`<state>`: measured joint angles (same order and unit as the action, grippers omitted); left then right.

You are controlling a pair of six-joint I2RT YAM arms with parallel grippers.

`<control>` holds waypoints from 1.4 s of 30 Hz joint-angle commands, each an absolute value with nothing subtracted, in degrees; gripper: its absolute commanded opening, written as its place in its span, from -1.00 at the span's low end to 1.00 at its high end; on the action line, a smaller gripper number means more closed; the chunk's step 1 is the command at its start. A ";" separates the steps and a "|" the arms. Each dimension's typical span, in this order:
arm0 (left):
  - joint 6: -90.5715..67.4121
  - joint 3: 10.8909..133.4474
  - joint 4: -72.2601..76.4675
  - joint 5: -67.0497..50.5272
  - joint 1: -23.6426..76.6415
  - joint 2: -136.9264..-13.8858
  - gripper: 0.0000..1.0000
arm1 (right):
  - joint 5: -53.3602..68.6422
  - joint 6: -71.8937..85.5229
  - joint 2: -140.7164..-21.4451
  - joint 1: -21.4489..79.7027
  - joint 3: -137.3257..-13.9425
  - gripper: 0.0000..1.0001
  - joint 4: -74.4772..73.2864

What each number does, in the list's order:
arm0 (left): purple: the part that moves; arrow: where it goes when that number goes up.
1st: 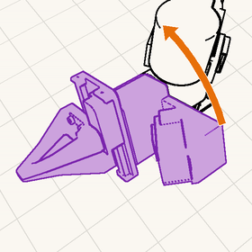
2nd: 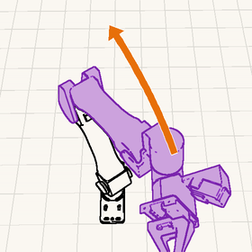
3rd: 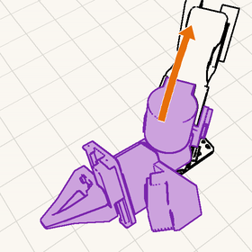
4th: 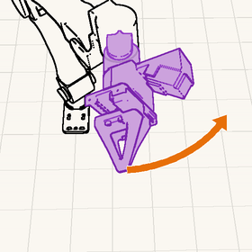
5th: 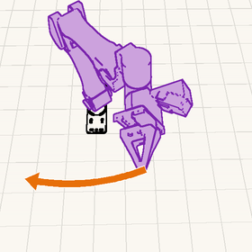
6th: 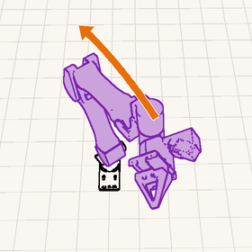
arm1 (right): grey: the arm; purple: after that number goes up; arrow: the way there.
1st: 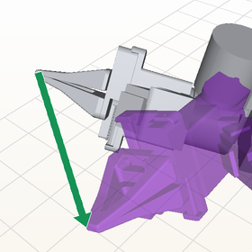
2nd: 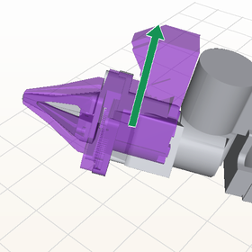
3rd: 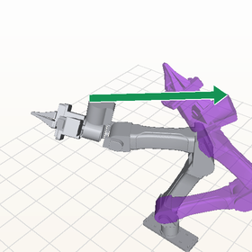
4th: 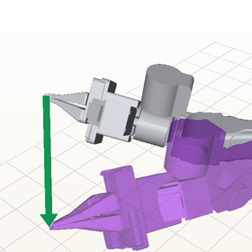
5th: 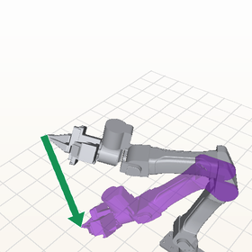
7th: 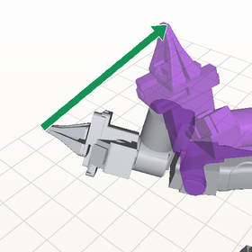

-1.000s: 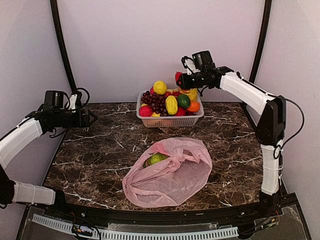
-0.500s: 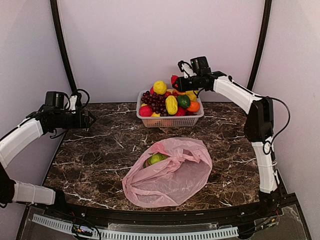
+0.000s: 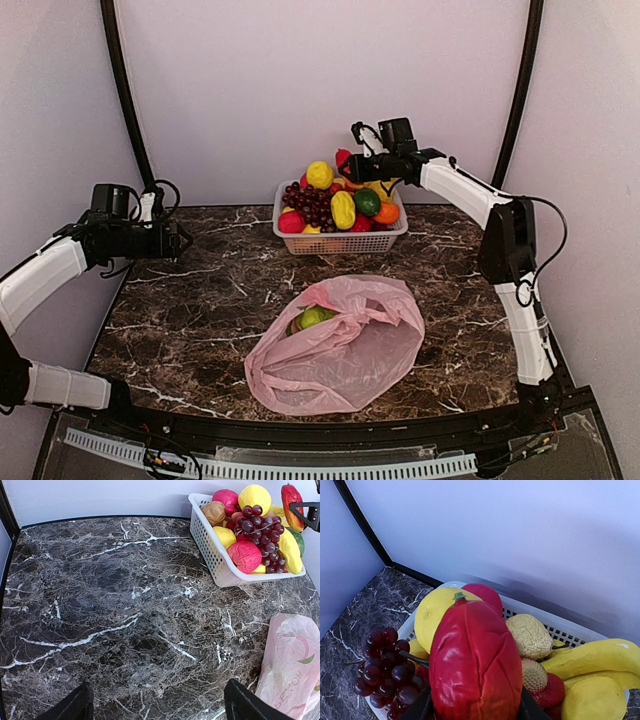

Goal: Untie the knot of the plastic bag and take out the fruit
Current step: Place the fake fruit in the bin.

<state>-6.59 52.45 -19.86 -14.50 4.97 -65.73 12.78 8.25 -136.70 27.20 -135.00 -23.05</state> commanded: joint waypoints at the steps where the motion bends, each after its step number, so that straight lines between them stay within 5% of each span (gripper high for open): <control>1: -6.20 51.68 -20.10 -15.18 4.57 -66.17 0.79 | 14.37 9.09 -139.33 26.28 -138.79 -0.21 -18.81; 14: -6.16 51.68 -20.13 -15.47 4.64 -66.44 0.79 | 16.68 9.93 -142.32 25.49 -140.53 -0.08 -17.14; 24: -6.41 51.64 -20.10 -15.97 4.66 -66.33 0.80 | 16.91 10.12 -142.34 25.46 -140.78 0.47 -16.70; 42: -6.87 50.60 -18.15 -22.48 4.72 -64.94 0.80 | 15.66 9.21 -130.04 25.50 -131.35 0.77 -17.13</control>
<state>-6.63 52.27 -19.59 -17.69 4.97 -66.41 16.45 9.69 -139.15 25.74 -136.16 -18.83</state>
